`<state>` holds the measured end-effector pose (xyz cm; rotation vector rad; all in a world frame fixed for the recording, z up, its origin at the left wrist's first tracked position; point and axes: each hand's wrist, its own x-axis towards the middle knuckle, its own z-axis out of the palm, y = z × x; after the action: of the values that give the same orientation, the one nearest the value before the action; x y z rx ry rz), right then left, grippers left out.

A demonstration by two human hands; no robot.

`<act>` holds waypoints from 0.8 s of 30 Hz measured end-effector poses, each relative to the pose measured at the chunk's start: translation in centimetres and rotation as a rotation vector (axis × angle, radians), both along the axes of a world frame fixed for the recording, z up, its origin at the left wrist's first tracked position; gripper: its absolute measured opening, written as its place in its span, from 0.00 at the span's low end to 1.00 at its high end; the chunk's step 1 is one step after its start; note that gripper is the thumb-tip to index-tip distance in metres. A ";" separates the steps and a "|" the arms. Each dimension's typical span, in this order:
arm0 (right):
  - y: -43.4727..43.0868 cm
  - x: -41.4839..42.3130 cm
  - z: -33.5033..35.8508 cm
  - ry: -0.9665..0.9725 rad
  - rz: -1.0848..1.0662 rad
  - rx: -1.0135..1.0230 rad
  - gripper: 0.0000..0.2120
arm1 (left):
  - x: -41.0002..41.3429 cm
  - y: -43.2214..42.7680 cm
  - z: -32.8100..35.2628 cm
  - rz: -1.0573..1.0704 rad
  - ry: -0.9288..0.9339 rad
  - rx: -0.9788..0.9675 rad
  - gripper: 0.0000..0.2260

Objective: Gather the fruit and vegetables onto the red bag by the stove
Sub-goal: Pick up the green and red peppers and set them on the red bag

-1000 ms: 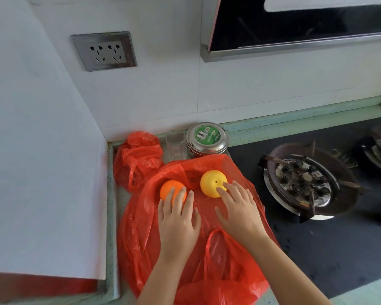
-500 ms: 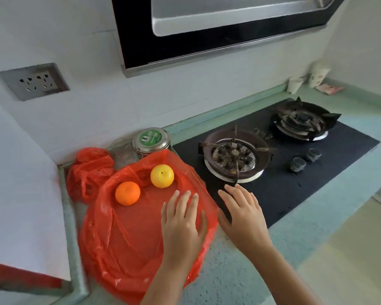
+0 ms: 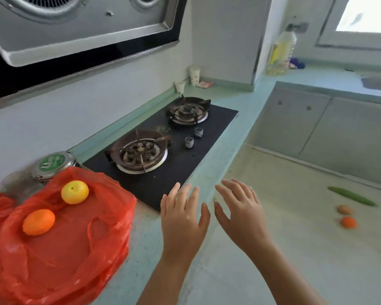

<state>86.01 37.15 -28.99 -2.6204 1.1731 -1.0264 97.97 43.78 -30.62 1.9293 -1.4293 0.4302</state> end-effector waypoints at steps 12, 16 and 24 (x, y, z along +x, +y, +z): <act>3.9 -18.4 1.6 -0.038 -0.408 -0.028 0.16 | -15.4 -0.9 2.0 -0.368 -0.031 0.005 0.19; 4.8 -23.7 2.0 -0.031 -0.506 -0.030 0.16 | -20.4 -1.1 2.7 -0.457 -0.036 0.011 0.19; 4.8 -31.7 2.9 -0.061 -0.674 -0.056 0.19 | -27.8 -3.3 3.0 -0.615 -0.047 0.014 0.19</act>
<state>54.32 42.00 -26.11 -2.2315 2.1040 -1.2207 70.12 40.52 -27.61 1.3909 -1.9538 0.1726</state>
